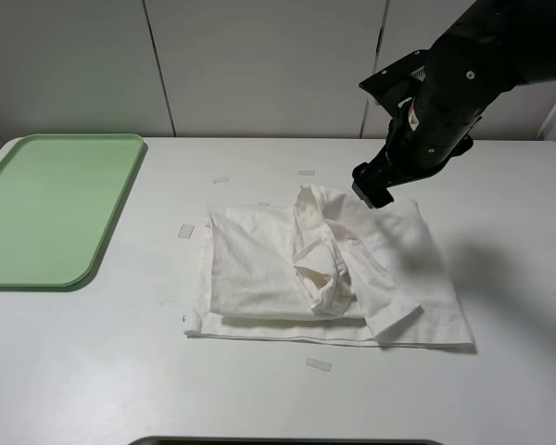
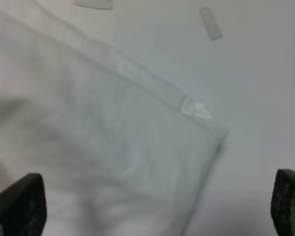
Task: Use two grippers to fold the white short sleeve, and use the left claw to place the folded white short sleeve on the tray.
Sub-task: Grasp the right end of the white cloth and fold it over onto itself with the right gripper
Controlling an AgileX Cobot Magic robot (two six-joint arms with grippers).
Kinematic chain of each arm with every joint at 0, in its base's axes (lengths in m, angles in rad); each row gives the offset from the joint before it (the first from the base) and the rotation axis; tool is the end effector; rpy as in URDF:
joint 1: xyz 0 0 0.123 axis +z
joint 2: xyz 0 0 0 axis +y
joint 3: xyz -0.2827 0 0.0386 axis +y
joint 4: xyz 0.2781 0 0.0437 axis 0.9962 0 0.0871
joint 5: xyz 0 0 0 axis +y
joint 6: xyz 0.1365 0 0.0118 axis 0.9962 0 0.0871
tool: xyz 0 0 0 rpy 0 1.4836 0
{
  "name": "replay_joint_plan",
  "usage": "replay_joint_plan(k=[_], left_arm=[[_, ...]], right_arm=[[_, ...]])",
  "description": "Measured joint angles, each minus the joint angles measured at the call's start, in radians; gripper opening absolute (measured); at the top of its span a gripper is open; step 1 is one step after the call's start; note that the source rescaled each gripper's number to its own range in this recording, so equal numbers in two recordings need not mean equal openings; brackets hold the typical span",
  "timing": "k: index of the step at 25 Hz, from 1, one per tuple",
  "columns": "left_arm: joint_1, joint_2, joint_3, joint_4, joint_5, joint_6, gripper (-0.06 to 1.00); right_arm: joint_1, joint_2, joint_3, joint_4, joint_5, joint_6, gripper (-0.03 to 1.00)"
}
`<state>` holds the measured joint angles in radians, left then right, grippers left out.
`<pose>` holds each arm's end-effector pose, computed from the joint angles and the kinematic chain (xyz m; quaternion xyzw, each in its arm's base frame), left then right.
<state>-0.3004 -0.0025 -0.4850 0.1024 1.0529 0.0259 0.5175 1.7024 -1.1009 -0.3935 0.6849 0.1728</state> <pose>0.0644 -0.0072 0.2671 0.1372 0.8422 -0.0203 0.5210 0.3487 0.1602 0.1549 -0.2894 0.9279 -0.0794 0.2211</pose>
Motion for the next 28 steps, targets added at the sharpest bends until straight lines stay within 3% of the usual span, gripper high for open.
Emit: replay_joint_plan(k=[2, 5, 9, 14, 18, 24, 25, 28], left_arm=[[0.000, 0.000, 0.000, 0.000, 0.000, 0.000, 0.96], [0.000, 0.000, 0.000, 0.000, 0.000, 0.000, 0.96], [0.000, 0.000, 0.000, 0.000, 0.000, 0.000, 0.96], [0.000, 0.000, 0.000, 0.000, 0.000, 0.000, 0.96], [0.000, 0.000, 0.000, -0.001, -0.004, 0.000, 0.96], [0.000, 0.000, 0.000, -0.001, -0.004, 0.000, 0.96], [0.000, 0.000, 0.000, -0.001, -0.004, 0.000, 0.96], [0.000, 0.000, 0.000, -0.001, -0.004, 0.000, 0.96]], right_arm=[[-0.024, 0.066, 0.000, -0.043, -0.088, 0.051, 1.00], [-0.025, 0.101, 0.000, -0.044, -0.146, 0.068, 1.00], [-0.023, 0.198, 0.000, -0.012, -0.317, 0.079, 1.00], [0.012, 0.266, 0.000, 0.045, -0.391, 0.082, 1.00], [0.022, 0.260, 0.000, 0.061, -0.363, 0.082, 1.00], [0.023, 0.180, 0.000, 0.060, -0.245, 0.082, 1.00], [0.024, 0.151, 0.000, 0.056, -0.157, 0.082, 1.00], [0.024, 0.132, 0.003, 0.053, -0.056, 0.082, 1.00]])
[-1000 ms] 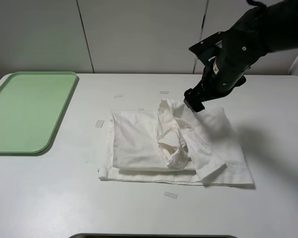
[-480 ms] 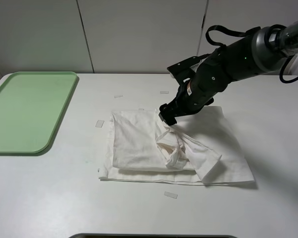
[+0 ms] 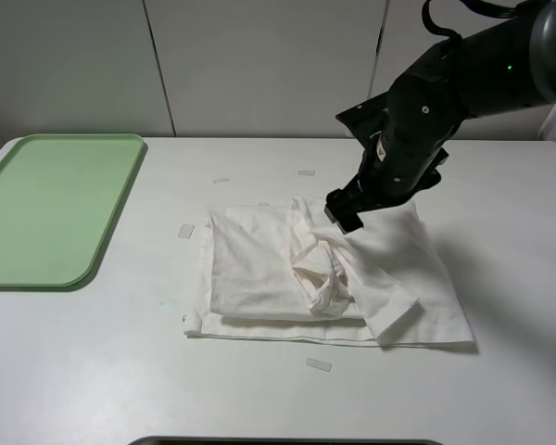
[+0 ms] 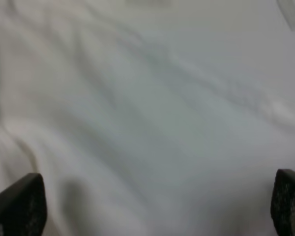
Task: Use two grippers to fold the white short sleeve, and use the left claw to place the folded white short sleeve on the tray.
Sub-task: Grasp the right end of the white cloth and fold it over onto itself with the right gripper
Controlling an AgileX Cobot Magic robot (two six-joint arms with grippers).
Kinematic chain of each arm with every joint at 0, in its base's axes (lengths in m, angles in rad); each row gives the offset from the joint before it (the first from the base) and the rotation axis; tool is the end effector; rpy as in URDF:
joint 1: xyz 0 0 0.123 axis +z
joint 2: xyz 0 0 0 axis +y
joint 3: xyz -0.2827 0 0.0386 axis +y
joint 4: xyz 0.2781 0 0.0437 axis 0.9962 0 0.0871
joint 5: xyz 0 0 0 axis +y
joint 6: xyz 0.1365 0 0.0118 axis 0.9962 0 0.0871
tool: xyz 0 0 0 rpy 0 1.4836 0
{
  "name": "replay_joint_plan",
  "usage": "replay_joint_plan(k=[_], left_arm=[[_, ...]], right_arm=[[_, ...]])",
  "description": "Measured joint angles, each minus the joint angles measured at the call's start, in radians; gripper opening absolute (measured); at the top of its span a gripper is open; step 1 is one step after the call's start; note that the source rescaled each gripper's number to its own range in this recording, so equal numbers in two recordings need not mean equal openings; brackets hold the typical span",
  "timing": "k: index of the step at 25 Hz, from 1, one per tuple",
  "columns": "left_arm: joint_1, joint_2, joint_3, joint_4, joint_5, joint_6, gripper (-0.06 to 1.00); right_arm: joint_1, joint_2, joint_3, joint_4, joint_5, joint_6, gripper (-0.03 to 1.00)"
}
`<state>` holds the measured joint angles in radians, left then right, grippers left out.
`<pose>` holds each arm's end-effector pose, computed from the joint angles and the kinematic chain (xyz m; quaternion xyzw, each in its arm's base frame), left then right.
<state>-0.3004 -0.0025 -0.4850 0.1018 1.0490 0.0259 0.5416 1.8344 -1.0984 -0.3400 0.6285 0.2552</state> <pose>0.0646 -0.0074 0.2676 0.1371 0.8412 -0.0208 0.5226 0.3469 0.1773 0.1041 -0.2587 0.9478 -0.0532 0.1788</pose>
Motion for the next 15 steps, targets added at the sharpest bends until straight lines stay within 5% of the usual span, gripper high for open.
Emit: replay_joint_plan(k=[1, 4, 15], left_arm=[[0.000, 0.000, 0.000, 0.001, 0.000, 0.000, 0.96], [0.000, 0.000, 0.000, 0.001, 0.000, 0.000, 0.96], [0.000, 0.000, 0.000, 0.009, 0.000, 0.000, 0.96]], right_arm=[[-0.002, -0.004, 0.022, 0.000, 0.082, 0.000, 1.00], [-0.003, -0.004, 0.087, 0.005, 0.120, 0.000, 1.00], [0.037, -0.004, 0.210, 0.137, -0.044, 0.002, 1.00]])
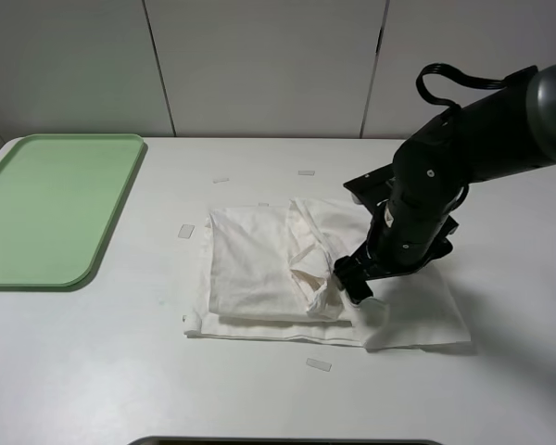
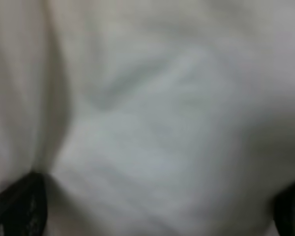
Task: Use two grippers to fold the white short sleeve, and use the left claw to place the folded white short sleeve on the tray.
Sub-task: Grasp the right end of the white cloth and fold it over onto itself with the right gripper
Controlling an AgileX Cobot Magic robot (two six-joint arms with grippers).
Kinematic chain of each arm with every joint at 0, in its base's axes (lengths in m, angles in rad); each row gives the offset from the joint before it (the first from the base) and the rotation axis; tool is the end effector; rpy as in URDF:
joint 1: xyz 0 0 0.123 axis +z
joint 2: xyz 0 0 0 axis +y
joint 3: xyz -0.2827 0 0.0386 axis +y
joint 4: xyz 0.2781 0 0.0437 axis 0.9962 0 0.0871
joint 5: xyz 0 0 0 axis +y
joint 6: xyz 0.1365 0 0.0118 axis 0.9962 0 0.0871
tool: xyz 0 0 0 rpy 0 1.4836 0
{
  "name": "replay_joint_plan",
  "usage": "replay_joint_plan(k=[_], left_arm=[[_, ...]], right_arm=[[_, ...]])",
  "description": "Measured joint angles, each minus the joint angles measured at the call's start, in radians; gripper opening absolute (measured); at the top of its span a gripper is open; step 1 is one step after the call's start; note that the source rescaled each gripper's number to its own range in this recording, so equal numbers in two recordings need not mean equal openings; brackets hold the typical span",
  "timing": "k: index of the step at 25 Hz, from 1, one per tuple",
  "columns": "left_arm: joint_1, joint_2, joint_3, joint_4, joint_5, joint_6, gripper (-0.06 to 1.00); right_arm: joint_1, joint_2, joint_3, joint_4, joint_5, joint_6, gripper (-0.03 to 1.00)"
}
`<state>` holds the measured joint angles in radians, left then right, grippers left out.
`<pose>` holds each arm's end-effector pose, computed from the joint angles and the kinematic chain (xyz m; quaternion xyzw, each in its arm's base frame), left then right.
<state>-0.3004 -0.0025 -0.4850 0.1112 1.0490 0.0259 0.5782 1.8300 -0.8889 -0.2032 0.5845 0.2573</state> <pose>0.0649 -0.0063 0.2677 0.1370 0.8410 -0.0162 0.5231 0.2830 0.1665 0.0525 -0.2383 0.9670 -0.0295 0.0851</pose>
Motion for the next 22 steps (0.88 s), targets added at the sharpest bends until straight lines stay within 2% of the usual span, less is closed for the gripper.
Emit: replay_joint_plan(k=[5, 7, 22], left_arm=[[0.000, 0.000, 0.000, 0.000, 0.000, 0.000, 0.96], [0.000, 0.000, 0.000, 0.000, 0.000, 0.000, 0.96], [0.000, 0.000, 0.000, 0.001, 0.000, 0.000, 0.96]], right_arm=[[0.108, 0.000, -0.024, 0.133, -0.102, 0.002, 1.00], [0.127, 0.000, -0.047, 0.161, -0.112, 0.002, 1.00], [0.135, -0.011, -0.058, 0.153, -0.106, 0.002, 1.00]])
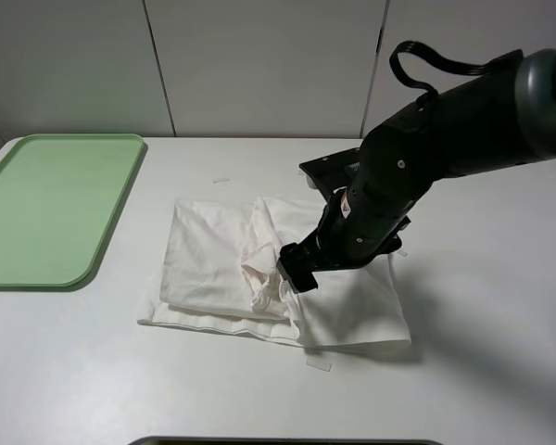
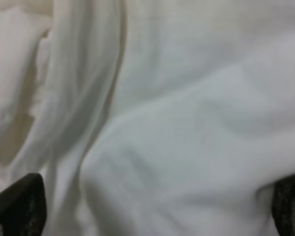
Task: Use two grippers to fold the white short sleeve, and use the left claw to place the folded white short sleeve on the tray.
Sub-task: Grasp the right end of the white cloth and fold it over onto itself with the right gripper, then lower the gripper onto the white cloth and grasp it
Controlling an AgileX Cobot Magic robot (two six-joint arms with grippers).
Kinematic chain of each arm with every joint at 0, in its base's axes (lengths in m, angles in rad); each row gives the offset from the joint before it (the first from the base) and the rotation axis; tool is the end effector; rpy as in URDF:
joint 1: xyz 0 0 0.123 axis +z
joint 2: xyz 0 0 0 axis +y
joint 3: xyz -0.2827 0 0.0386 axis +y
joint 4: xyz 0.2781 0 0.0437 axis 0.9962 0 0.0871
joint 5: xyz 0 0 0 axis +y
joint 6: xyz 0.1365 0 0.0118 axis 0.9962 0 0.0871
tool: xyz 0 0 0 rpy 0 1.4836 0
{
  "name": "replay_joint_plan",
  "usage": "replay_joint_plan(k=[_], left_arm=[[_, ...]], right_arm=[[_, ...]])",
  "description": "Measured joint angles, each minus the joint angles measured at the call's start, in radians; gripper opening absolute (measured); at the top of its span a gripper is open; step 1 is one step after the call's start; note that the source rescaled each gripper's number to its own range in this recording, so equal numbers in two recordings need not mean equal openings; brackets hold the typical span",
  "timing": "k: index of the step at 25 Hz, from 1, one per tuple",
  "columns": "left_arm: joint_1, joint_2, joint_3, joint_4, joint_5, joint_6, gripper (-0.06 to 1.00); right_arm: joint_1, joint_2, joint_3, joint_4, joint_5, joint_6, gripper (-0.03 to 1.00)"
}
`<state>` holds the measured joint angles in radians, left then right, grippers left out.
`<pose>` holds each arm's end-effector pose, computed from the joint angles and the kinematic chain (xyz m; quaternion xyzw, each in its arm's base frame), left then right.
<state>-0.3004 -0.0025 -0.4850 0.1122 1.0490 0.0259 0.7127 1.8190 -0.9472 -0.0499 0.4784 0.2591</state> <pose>0.0649 -0.0062 0.2677 0.1369 0.8410 -0.0157 0.5231 0.2750 0.2335 0.0722 -0.2417 0.9581 0.0585 0.1424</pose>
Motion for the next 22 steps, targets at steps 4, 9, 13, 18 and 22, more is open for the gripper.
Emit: replay_joint_plan(k=[4, 9, 13, 18, 22], left_arm=[[0.000, 0.000, 0.000, 0.000, 0.000, 0.001, 0.96], [0.000, 0.000, 0.000, 0.000, 0.000, 0.001, 0.96], [0.000, 0.000, 0.000, 0.000, 0.000, 0.001, 0.96], [0.000, 0.000, 0.000, 0.000, 0.000, 0.002, 0.96], [0.000, 0.000, 0.000, 0.000, 0.000, 0.002, 0.96]], right_arm=[[-0.051, -0.063, -0.003, -0.045, 0.092, 0.000, 1.00], [-0.182, -0.217, -0.003, -0.097, 0.316, 0.000, 1.00], [-0.249, -0.449, -0.003, -0.122, 0.535, 0.005, 1.00], [-0.259, -0.744, -0.003, -0.127, 0.631, 0.017, 1.00], [-0.259, -0.963, -0.003, -0.155, 0.661, 0.033, 1.00]])
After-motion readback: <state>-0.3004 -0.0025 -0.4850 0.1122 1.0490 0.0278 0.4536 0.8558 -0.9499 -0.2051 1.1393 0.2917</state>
